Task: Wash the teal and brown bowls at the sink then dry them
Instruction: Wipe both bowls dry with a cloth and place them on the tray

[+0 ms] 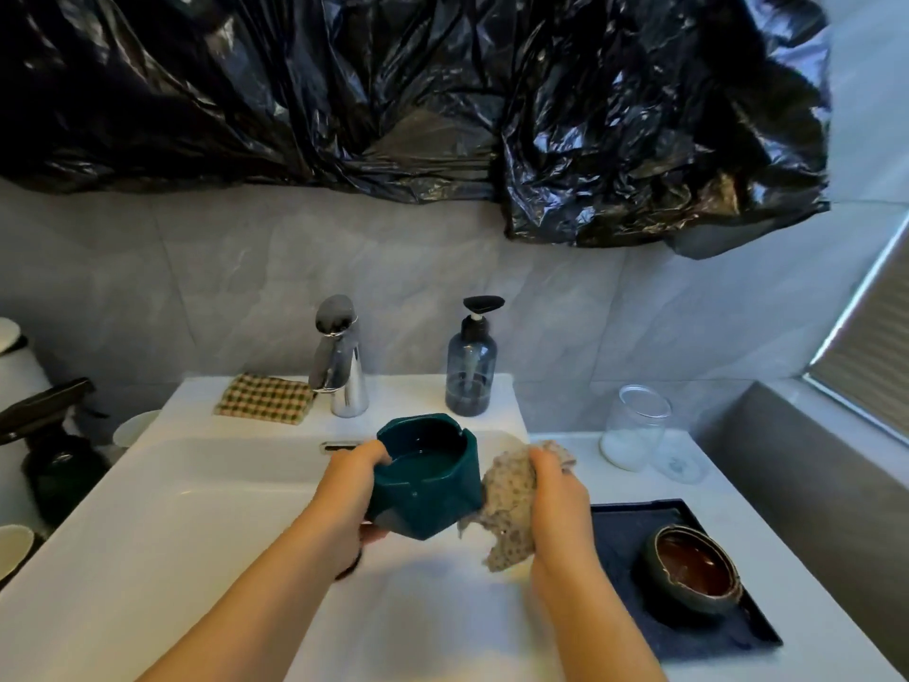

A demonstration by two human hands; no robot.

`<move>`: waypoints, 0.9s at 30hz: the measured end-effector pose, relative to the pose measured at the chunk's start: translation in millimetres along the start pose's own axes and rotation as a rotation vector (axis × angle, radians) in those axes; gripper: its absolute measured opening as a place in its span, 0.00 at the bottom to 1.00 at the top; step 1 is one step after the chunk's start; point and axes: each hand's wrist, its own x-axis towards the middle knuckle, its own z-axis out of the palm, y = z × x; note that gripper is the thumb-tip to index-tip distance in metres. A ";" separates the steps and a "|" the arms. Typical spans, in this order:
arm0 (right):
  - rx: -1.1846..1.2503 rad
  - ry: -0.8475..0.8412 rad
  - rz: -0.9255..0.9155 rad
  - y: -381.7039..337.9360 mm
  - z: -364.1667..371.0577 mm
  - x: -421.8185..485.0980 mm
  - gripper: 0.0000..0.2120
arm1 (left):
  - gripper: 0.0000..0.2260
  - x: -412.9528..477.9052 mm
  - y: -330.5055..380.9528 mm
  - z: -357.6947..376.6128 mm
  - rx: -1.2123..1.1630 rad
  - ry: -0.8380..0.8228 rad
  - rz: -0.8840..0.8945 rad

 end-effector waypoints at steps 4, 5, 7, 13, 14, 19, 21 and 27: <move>0.026 0.049 -0.068 -25.3 -48.3 -5.2 0.13 | 0.03 -27.9 1.6 42.3 0.031 -0.131 -0.076; 0.033 0.059 -0.075 -28.8 -61.7 -5.7 0.14 | 0.03 -32.5 -0.3 56.5 0.026 -0.144 -0.087; 0.031 0.104 -0.080 -30.1 -90.4 -3.5 0.17 | 0.04 -41.3 -6.4 88.0 0.008 -0.159 -0.091; -0.039 0.195 -0.069 -32.8 -179.5 9.7 0.10 | 0.17 -57.3 -37.3 181.4 -0.079 -0.157 -0.122; -0.054 0.194 -0.073 -32.6 -191.8 13.5 0.10 | 0.18 -58.7 -42.4 193.8 -0.103 -0.130 -0.132; -0.209 0.174 -0.007 -18.4 -233.7 36.6 0.18 | 0.19 -58.2 -67.6 234.8 -0.257 0.118 -0.105; -0.249 0.158 0.014 -11.2 -246.2 45.2 0.14 | 0.18 -54.1 -78.7 241.4 -0.224 0.202 -0.033; -0.324 0.104 0.042 2.5 -265.8 63.2 0.15 | 0.16 -27.9 -105.9 243.3 0.235 0.288 0.047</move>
